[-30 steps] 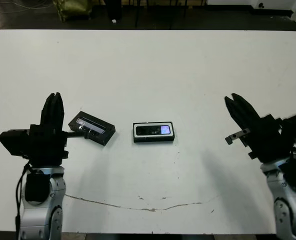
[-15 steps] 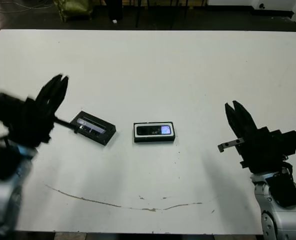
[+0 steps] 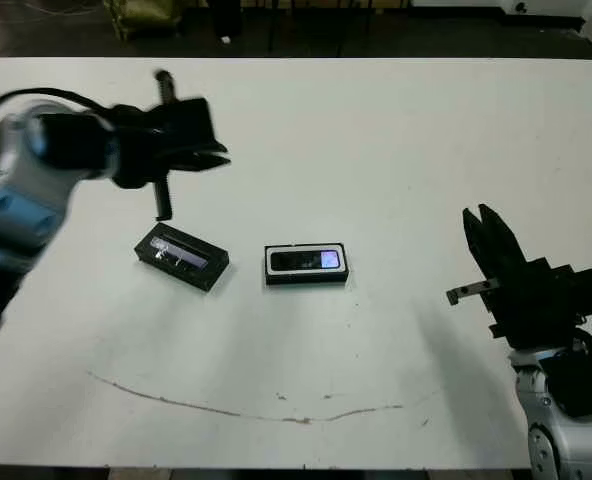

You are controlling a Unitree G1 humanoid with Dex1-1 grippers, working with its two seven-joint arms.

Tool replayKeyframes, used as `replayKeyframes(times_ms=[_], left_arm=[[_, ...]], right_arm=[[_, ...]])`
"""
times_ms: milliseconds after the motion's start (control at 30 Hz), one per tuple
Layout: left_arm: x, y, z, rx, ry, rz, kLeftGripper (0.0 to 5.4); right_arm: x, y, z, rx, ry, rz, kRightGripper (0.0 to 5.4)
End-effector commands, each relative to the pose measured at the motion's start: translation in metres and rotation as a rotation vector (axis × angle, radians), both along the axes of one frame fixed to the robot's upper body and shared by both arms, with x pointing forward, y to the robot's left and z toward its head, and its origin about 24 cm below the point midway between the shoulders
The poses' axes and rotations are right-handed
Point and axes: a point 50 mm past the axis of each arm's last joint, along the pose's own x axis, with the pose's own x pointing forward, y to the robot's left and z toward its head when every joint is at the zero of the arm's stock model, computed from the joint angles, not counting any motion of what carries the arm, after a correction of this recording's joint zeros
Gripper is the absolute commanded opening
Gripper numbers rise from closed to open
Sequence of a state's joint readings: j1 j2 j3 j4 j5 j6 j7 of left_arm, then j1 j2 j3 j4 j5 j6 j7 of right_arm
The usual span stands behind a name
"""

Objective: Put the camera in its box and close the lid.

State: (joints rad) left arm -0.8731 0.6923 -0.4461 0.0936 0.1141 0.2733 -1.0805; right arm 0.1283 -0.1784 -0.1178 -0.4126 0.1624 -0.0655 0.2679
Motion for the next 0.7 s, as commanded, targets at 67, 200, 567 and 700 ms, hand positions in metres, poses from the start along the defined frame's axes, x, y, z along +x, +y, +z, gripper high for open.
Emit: replayKeyframes(times_ms=[67, 200, 567, 700], left_arm=[[0.006, -0.007, -0.013, 0.117, 0.075, -0.021, 0.00], [0.010, -0.015, -0.018, 0.206, 0.123, -0.033, 0.00], [0.014, -0.023, -0.036, 0.392, 0.181, -0.108, 0.00], [0.014, -0.022, -0.042, 0.428, 0.196, -0.138, 0.00]], right_arm=[[-0.002, -0.004, -0.006, -0.004, 0.031, 0.001, 0.02], [-0.003, -0.002, -0.005, 0.008, 0.045, -0.007, 0.02], [-0.002, -0.001, -0.006, 0.013, 0.054, 0.003, 0.02], [-0.003, 0.000, -0.005, 0.017, 0.065, 0.004, 0.02]])
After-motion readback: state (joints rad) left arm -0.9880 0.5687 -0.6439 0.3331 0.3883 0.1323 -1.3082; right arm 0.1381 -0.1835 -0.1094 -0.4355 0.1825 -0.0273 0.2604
